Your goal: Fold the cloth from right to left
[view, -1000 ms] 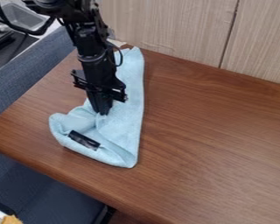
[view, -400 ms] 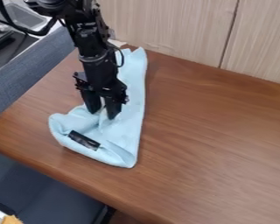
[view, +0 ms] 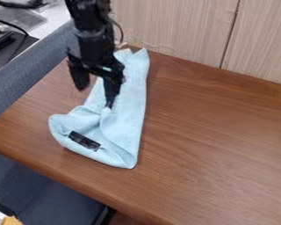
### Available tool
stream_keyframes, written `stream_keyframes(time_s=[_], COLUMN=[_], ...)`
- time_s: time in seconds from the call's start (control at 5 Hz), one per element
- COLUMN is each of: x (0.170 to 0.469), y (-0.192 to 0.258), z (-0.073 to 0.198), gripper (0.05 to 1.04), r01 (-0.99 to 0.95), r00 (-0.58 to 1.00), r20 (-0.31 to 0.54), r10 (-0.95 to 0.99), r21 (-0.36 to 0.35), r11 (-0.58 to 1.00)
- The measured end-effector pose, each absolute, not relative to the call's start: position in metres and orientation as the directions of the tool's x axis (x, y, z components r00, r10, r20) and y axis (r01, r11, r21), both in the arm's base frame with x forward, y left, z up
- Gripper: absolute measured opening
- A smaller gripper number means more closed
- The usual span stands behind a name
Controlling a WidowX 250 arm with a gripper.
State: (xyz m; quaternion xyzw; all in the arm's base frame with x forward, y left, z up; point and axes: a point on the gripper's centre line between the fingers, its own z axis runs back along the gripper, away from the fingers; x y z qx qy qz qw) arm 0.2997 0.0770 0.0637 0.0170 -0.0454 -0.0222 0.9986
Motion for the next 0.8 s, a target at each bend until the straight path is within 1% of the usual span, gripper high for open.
stream_keyframes(time_s=[0.2, 0.4, 0.8], x=[0.295, 0.294, 0.294], y=[0.076, 0.074, 0.074], z=[0.083, 0.095, 0.095], gripper=[1.000, 1.000, 1.000], r01=[0.038, 0.036, 0.034], r00=[0.994, 0.993, 0.993], r20=[0.099, 0.108, 0.108], r10=[-0.046, -0.049, -0.048], r21=[0.082, 0.123, 0.123], r11=[0.996, 0.992, 0.992])
